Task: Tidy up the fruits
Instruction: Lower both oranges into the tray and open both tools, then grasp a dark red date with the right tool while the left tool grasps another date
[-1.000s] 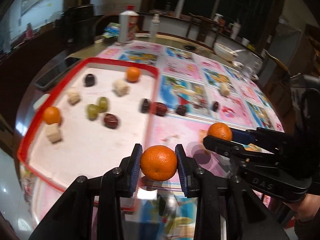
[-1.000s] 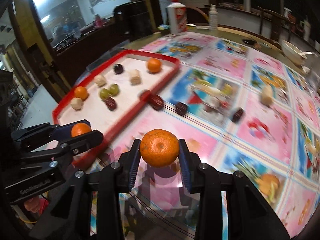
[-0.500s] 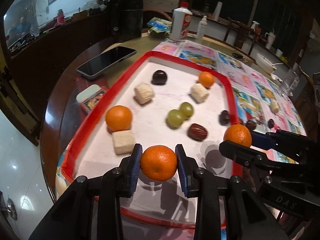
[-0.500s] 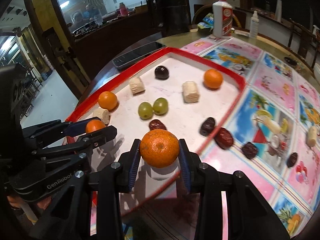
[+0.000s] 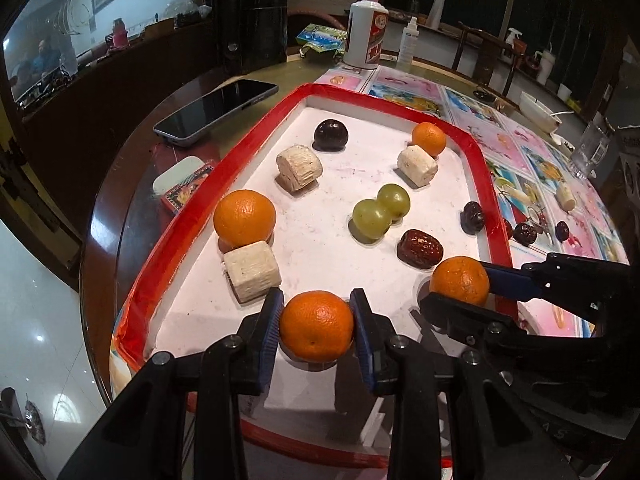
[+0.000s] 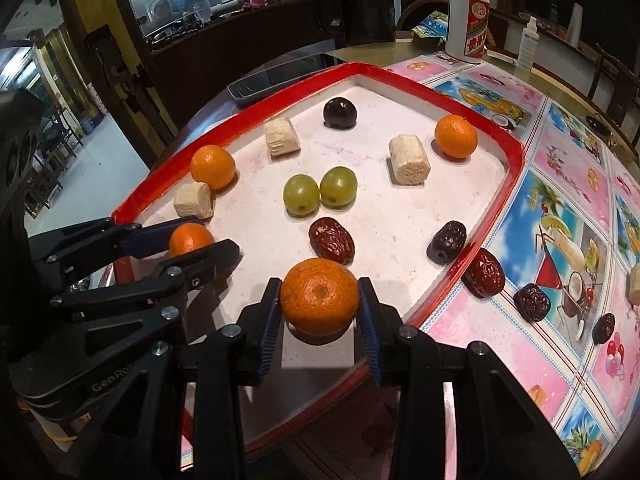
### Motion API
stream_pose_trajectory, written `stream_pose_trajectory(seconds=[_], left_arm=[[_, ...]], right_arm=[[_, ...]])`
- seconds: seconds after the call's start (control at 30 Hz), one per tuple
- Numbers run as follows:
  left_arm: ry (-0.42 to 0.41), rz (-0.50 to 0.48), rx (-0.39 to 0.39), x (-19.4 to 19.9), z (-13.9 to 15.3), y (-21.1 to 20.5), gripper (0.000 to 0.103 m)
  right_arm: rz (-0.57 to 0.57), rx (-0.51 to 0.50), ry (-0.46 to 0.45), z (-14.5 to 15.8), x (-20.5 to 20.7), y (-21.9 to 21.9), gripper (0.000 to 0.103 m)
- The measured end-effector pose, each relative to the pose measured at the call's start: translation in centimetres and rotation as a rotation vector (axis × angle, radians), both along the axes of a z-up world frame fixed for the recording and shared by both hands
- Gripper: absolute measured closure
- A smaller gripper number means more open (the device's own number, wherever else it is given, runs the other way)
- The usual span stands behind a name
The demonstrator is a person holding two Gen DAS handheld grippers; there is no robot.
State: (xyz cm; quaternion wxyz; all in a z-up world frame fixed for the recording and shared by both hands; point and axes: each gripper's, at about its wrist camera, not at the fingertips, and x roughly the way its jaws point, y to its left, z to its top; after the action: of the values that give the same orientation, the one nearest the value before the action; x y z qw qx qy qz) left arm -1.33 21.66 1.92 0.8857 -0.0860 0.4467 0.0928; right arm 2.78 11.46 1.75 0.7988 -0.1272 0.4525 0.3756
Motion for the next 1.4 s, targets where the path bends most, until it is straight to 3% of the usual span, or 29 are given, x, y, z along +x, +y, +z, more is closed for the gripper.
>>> stream_pose_trajectory(seconds=[0.2, 0.27, 0.43, 0.63, 1.0, 1.23, 1.4], left_arm=[[0.008, 0.002, 0.012, 0.0, 0.0, 0.0, 0.068], [0.017, 0.009, 0.022, 0.0, 0.0, 0.0, 0.064], [0.027, 0.056, 0.056, -0.4, 0.1, 0.4, 0.04], [0.01, 0.073, 0.098, -1.2, 0.7, 0.2, 0.031], [-0.008, 0.051, 0.12, -2.3, 1.6, -2.0, 0.03], [-0.015, 0.025, 0.124, -2.7, 2.1, -4.5, 0.03], [-0.044, -0.031, 0.12, -2.2, 3.3, -7.6, 0.03]], right_arm=[[0.003, -0.024, -0.01, 0.1, -0.1, 0.2, 0.063], [0.004, -0.035, -0.013, 0.1, -0.1, 0.2, 0.064], [0.011, -0.057, -0.03, 0.4, -0.5, 0.1, 0.063], [0.019, -0.073, -0.066, 1.1, -1.4, -0.3, 0.057], [0.016, -0.073, -0.109, 2.4, -3.6, -3.3, 0.048], [-0.059, -0.037, -0.034, 1.5, -4.0, -8.8, 0.048], [-0.175, -0.013, 0.01, 0.7, -2.8, -14.1, 0.048]])
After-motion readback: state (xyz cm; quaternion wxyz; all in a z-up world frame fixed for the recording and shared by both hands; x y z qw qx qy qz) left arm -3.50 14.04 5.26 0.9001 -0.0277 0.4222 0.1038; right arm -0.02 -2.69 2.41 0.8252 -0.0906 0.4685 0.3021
